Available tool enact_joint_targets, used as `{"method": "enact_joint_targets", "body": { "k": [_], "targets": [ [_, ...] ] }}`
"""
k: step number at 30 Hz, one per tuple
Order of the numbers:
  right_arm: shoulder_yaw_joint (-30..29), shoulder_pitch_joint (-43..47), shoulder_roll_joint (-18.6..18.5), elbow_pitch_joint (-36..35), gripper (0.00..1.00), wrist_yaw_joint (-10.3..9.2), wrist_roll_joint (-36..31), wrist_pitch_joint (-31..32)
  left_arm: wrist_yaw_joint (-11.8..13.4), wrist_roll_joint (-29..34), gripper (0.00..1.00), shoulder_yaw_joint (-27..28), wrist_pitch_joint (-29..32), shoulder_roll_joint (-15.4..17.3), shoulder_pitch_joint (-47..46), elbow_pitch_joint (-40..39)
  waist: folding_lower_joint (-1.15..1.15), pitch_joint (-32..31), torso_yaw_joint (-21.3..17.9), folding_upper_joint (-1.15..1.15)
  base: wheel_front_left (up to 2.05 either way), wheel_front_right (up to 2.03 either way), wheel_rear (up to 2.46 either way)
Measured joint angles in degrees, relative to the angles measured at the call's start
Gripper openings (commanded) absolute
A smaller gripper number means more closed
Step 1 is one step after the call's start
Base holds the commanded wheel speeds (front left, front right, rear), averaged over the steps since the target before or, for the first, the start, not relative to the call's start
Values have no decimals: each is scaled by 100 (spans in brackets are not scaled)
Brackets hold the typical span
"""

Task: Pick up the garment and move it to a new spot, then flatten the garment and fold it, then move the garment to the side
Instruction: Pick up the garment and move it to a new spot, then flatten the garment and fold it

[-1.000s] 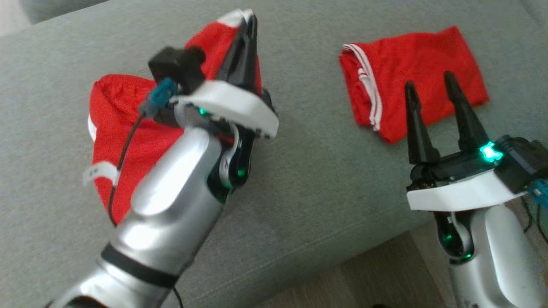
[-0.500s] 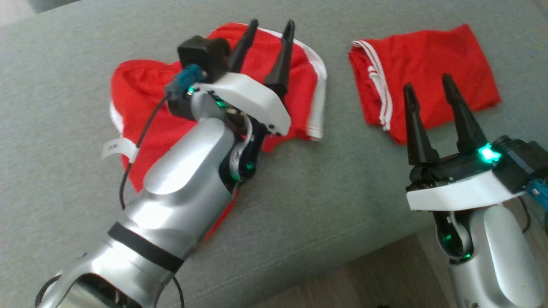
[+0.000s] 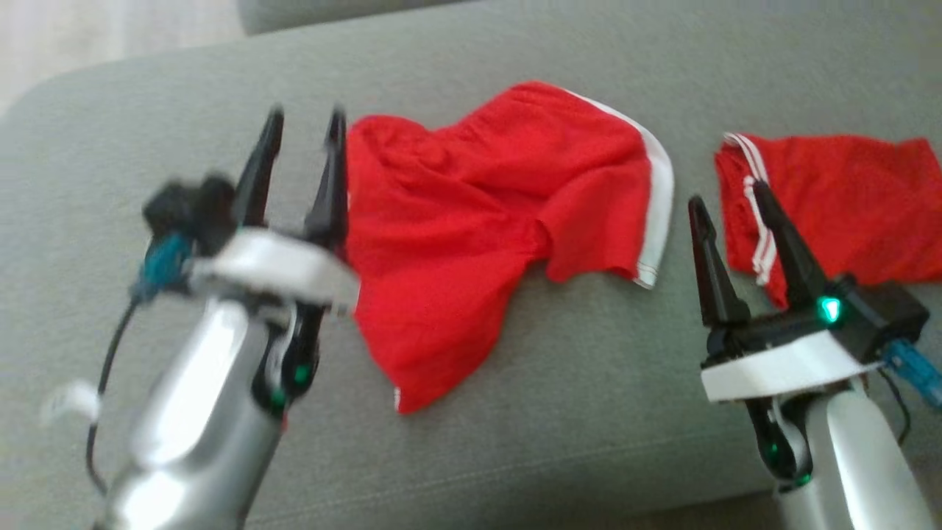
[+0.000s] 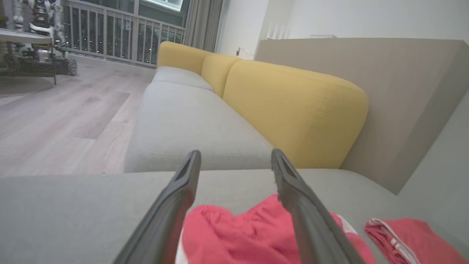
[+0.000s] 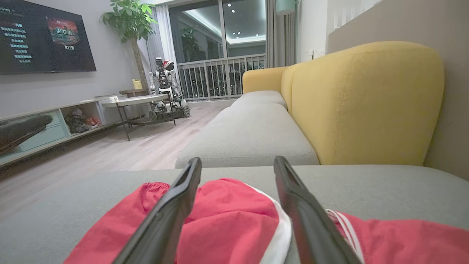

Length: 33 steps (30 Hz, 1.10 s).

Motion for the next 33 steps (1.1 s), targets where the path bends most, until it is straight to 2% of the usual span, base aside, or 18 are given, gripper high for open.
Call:
{"method": "enact_joint_targets", "body": {
  "k": [4,8,11,13,18,22,26,33],
  "targets": [
    [-70,280,0,70,100,0,2,2,-209,279,100,312,0,151,971,-409,0,-224,288,0,0,0,0],
    [-71,476,1,110,100,0,47,44,-241,565,100,783,0,141,1859,-829,0,-398,504,0,0,0,0],
    [-69,558,2,142,100,0,71,52,-269,714,100,1176,0,-78,2340,-1031,0,-449,639,0,0,0,0],
    [-36,586,2,158,100,0,76,158,-408,835,100,1482,0,-386,2544,-1128,0,-440,763,0,0,0,0],
    [302,595,1,357,100,0,597,564,-681,1181,100,1660,0,-561,2542,-1120,0,-360,954,0,0,0,0],
    [580,582,3,811,100,0,1047,927,-871,1316,100,1774,0,-681,2536,-1038,0,-280,1110,0,0,0,0],
    [802,470,3,1408,100,0,1474,1268,-972,1359,100,1837,0,-747,2510,-943,0,-188,1285,0,0,0,0],
    [992,-129,-3,2230,100,0,2071,1269,-1073,1412,100,1846,0,-797,2422,-816,0,-20,1589,0,0,0,0]
  ]
}}
